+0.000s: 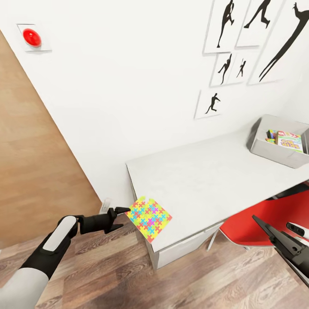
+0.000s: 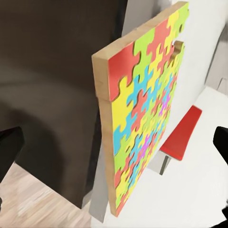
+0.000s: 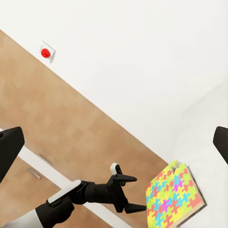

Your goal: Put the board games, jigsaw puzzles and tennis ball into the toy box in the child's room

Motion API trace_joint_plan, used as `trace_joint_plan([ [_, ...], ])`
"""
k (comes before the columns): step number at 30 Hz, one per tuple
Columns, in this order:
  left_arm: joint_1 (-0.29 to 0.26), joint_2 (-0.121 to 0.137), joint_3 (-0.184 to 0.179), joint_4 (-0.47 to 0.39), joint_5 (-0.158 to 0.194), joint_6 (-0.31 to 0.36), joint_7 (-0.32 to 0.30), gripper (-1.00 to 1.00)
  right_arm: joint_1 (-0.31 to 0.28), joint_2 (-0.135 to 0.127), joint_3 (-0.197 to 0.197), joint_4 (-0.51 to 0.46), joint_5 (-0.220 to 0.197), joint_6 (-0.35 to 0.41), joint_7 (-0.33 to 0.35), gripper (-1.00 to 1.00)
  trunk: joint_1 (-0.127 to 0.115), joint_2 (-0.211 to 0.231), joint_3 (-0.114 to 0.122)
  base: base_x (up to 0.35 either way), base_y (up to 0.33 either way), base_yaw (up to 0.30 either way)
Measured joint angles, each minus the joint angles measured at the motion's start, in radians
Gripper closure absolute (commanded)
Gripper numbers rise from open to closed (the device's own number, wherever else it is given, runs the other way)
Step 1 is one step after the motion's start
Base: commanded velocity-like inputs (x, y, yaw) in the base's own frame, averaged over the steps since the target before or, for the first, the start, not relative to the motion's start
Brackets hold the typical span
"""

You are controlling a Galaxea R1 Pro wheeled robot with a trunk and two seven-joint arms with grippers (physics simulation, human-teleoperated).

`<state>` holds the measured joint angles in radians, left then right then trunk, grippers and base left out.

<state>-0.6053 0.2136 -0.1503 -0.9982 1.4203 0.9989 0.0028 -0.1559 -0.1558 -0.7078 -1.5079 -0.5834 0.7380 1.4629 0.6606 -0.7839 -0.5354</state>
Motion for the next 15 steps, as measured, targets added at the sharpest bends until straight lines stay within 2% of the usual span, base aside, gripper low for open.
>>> trace_joint_plan([
  [7,0.000,-0.007,-0.004,0.001,0.001,0.002,-0.002,-1.00,0.000,0.001,0.000,-0.002,0.000,-0.001,0.000,-1.00,0.027,-0.049,-0.022,0.000,0.000,0.000],
  [12,0.000,-0.009,-0.040,0.000,-0.001,0.002,0.000,-1.00,0.000,0.001,0.001,-0.003,0.001,-0.001,0.000,-1.00,0.027,-0.049,-0.022,0.000,0.000,0.000],
  [15,0.000,-0.009,-0.049,-0.002,-0.001,0.001,0.000,-1.00,0.000,0.002,0.002,-0.002,0.001,-0.001,0.000,-1.00,0.027,-0.049,-0.022,0.000,0.000,0.000],
])
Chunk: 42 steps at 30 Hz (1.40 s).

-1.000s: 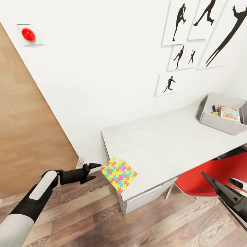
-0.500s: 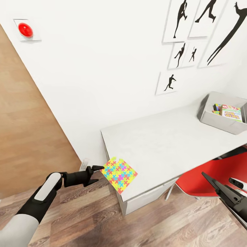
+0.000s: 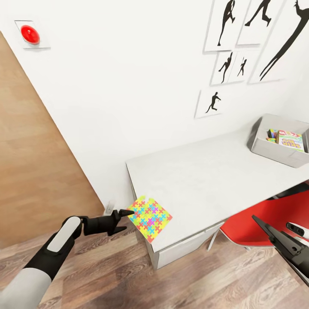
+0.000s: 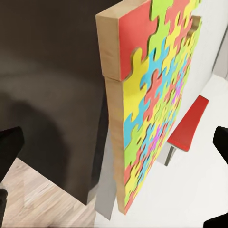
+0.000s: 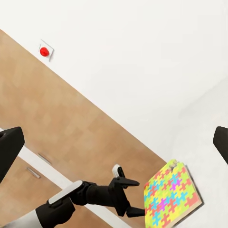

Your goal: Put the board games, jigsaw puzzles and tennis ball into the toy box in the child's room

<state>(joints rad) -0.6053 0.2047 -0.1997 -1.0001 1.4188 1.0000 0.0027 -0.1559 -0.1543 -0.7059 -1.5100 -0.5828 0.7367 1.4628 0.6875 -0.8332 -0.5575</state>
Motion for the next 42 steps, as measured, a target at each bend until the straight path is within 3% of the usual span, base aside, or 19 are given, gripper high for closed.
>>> trace_joint_plan([
  [40,0.000,-0.003,-0.010,-0.003,-0.001,-0.001,0.000,-1.00,0.000,0.001,0.002,0.002,0.002,0.000,-0.015,-1.00,0.000,0.000,0.000,0.047,-0.024,0.000],
  [41,0.000,-0.003,-0.010,-0.003,-0.001,-0.001,0.000,1.00,0.000,0.001,0.002,0.002,0.001,0.000,-0.015,-1.00,0.000,0.000,0.000,0.004,0.000,0.000],
  [42,0.000,-0.003,-0.010,-0.003,-0.001,-0.001,0.000,1.00,0.000,0.001,0.002,0.002,0.001,0.000,-0.015,-1.00,0.000,0.000,0.000,0.003,0.000,0.000],
])
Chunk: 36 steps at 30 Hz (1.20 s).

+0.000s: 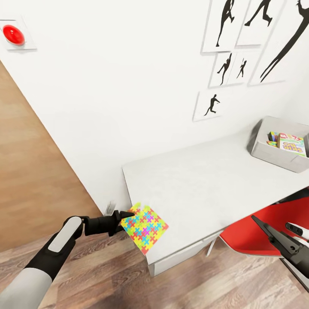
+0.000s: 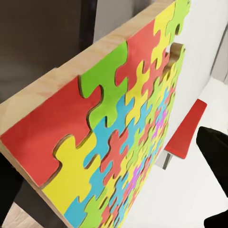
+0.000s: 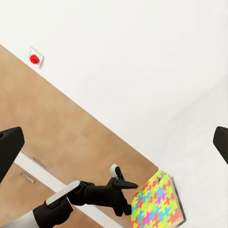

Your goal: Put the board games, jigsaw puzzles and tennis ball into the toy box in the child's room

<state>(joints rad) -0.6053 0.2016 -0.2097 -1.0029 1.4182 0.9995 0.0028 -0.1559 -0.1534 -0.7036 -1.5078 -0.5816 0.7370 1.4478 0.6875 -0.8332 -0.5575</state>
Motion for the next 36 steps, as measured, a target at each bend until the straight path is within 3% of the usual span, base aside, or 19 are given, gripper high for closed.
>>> trace_joint_plan([
  [8,0.000,0.000,0.003,0.000,0.019,0.000,0.000,1.00,0.000,0.000,0.000,0.000,0.000,0.000,0.000,-1.00,0.000,0.000,0.000,0.000,0.000,0.000],
  [15,0.000,0.000,0.003,0.000,0.020,0.002,-0.002,1.00,0.000,0.000,0.000,0.000,0.000,0.000,0.000,-1.00,-0.027,0.049,0.022,0.000,0.000,0.000],
  [22,-0.003,0.005,0.002,-0.006,0.028,0.018,-0.006,1.00,0.000,0.000,0.001,0.000,0.000,0.000,0.000,-1.00,-0.027,0.049,0.022,0.000,0.000,0.000],
  [25,-0.004,0.008,0.003,-0.006,0.038,0.036,-0.009,1.00,0.000,0.000,0.002,0.000,0.000,0.000,0.000,-1.00,-0.038,0.070,0.031,0.000,0.000,0.000],
  [36,-0.005,0.015,0.008,-0.007,0.017,0.046,-0.009,1.00,0.000,0.000,0.004,0.000,0.000,-0.001,0.000,-1.00,-0.081,0.147,0.066,0.000,0.000,0.000],
])
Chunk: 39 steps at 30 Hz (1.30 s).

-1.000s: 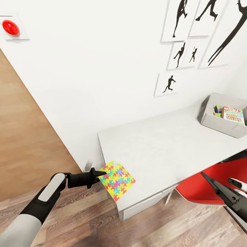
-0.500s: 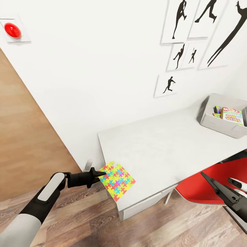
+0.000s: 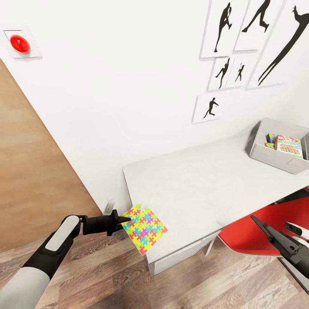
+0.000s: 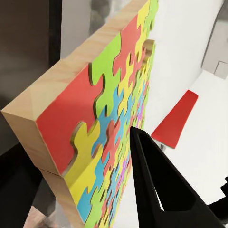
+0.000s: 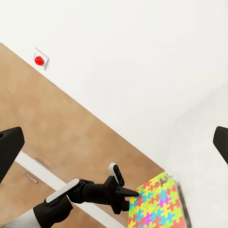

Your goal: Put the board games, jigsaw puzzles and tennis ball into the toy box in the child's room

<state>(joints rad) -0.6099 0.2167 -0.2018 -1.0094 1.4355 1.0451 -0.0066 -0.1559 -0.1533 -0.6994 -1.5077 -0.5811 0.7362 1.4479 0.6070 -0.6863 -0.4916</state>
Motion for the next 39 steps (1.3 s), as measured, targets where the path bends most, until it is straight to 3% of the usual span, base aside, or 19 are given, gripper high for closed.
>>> trace_joint_plan([
  [5,0.000,0.016,0.000,-0.017,0.004,0.001,-0.002,1.00,0.000,0.000,-0.001,-0.003,-0.001,-0.001,0.001,-1.00,-0.019,0.035,0.016,0.000,0.000,0.000],
  [9,0.000,0.043,-0.001,-0.074,0.018,0.001,-0.003,1.00,0.000,0.000,-0.002,-0.005,-0.002,-0.002,0.004,-1.00,-0.035,0.063,0.031,0.000,0.000,0.000],
  [15,0.003,0.096,-0.011,-0.156,0.084,0.001,-0.013,1.00,0.001,0.000,-0.006,-0.006,-0.003,-0.002,0.014,-1.00,-0.058,0.105,0.059,0.000,0.000,0.000],
  [18,0.006,0.120,-0.015,-0.200,0.099,0.001,-0.014,1.00,0.003,-0.001,-0.008,-0.006,-0.005,0.000,0.023,-1.00,-0.069,0.126,0.073,0.000,0.000,0.000],
  [23,0.013,0.153,-0.017,-0.283,0.104,0.001,-0.016,1.00,0.061,-0.001,-0.026,-0.045,-0.015,0.001,0.080,-1.00,-0.088,0.161,0.097,0.000,0.000,-0.001],
  [25,0.015,0.169,-0.018,-0.319,0.114,0.001,-0.016,1.00,0.081,0.000,-0.058,-0.054,-0.017,0.000,0.092,-1.00,-0.096,0.175,0.106,0.000,0.000,-0.034],
  [28,0.018,0.193,-0.025,-0.345,0.155,0.001,-0.016,1.00,0.088,0.001,-0.076,-0.057,-0.018,-0.004,0.096,-1.00,-0.108,0.196,0.120,0.000,0.000,-0.061],
  [34,0.020,0.266,-0.104,-0.361,0.260,0.001,-0.016,1.00,0.091,0.001,-0.084,-0.058,-0.018,-0.039,0.099,-1.00,-0.131,0.239,0.149,0.000,0.000,-0.064],
  [39,0.020,0.280,-0.113,-0.362,0.277,0.001,-0.016,1.00,0.092,0.000,-0.085,-0.058,-0.018,-0.061,0.100,-1.00,-0.150,0.274,0.173,0.000,0.000,-0.013],
])
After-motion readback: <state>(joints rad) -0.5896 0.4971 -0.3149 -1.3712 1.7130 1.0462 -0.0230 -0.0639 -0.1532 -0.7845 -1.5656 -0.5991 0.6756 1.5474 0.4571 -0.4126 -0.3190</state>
